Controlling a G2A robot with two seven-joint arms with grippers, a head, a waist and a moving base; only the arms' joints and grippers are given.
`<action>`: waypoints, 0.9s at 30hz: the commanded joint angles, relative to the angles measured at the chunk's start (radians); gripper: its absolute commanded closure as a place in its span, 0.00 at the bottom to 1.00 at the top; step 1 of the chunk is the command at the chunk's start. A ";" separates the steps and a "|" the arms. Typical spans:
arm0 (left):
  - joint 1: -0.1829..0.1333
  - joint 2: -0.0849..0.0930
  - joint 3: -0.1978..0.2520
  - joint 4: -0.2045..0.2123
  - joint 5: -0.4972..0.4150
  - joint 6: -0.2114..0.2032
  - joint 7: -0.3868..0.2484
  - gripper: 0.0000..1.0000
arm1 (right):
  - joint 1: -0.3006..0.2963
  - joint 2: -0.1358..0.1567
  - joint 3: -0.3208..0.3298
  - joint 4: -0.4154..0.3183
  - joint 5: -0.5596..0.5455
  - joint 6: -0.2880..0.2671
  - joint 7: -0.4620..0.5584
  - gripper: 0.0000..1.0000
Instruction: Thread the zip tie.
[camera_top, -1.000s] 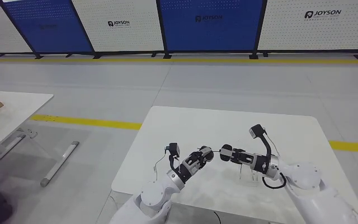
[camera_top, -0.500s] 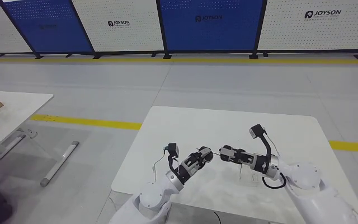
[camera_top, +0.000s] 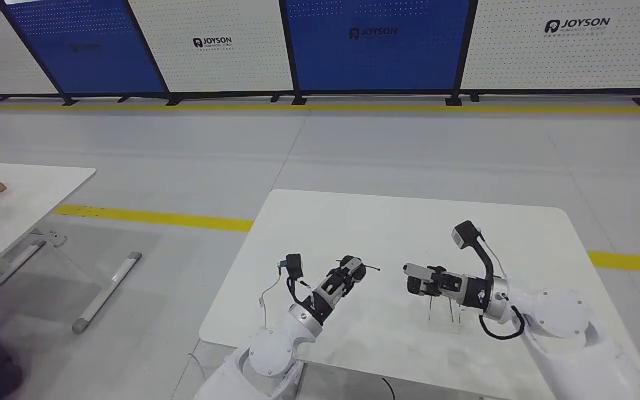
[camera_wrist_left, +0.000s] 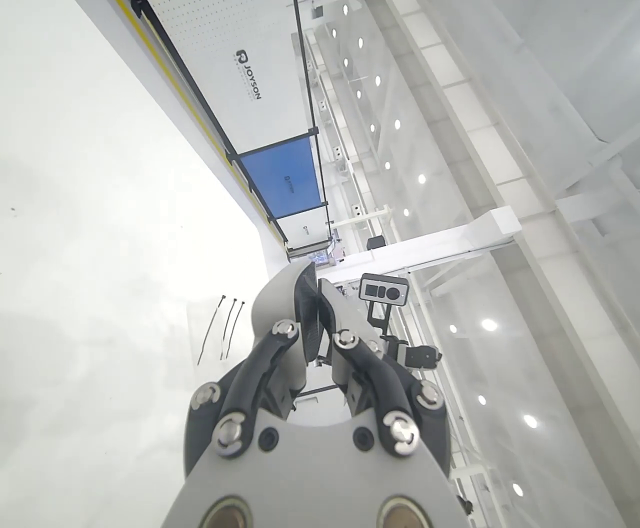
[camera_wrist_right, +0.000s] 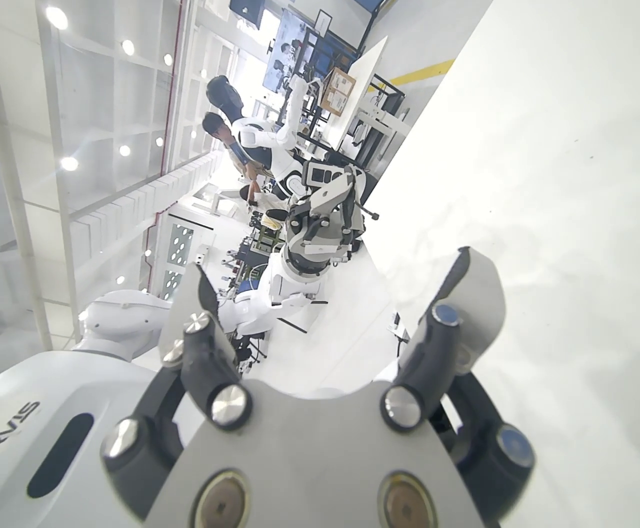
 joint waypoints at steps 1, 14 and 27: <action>0.000 0.000 0.000 0.000 0.000 0.000 0.000 1.00 | 0.000 0.000 -0.001 0.001 0.000 -0.001 0.000 0.00; 0.018 0.007 -0.046 -0.031 -0.118 0.090 -0.087 1.00 | 0.095 0.014 -0.009 -0.052 -0.158 0.174 0.198 0.00; 0.028 0.009 -0.084 -0.059 -0.212 0.136 -0.098 1.00 | 0.154 0.019 -0.012 -0.076 -0.224 0.266 0.258 0.00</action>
